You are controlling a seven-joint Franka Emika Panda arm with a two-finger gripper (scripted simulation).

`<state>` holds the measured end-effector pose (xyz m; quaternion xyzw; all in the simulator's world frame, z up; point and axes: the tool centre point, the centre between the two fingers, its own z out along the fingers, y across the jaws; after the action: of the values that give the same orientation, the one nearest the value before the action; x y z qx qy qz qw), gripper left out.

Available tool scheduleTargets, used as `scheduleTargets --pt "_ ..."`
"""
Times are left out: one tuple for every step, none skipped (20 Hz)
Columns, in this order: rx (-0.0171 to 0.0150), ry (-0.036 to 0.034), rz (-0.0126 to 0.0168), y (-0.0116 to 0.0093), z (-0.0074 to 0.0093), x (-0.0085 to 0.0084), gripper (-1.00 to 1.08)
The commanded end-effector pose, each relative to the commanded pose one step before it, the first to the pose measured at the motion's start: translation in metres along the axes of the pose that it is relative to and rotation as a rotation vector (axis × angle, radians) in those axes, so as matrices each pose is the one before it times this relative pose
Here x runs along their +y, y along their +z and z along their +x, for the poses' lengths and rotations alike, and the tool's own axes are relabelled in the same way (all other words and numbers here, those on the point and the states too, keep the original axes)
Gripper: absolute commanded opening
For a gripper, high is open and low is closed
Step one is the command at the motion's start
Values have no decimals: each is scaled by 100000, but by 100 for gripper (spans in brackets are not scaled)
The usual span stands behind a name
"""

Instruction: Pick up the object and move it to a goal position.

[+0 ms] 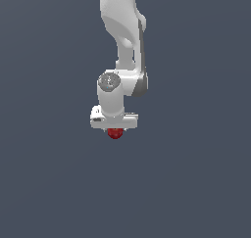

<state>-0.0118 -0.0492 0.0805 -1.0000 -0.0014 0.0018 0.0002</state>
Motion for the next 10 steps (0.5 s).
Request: scheduleTargets --pt "368 44 -37 -1883 403 750 -100" --pt "0 0 0 -799 144 334 -100" --pt "0 0 0 -850 154 355 -100" --pt "0 0 0 -900 164 376 -100" --pt "0 0 0 -947 174 395 -100" --pt "-23 27 59 -966 183 435 -100" --pt "0 0 0 -1013 188 422 -100" --pt "0 0 0 -1034 194 431 -100" --pt "0 0 0 -1050 199 438 -100" --pt "0 0 0 -1061 203 443 -100"
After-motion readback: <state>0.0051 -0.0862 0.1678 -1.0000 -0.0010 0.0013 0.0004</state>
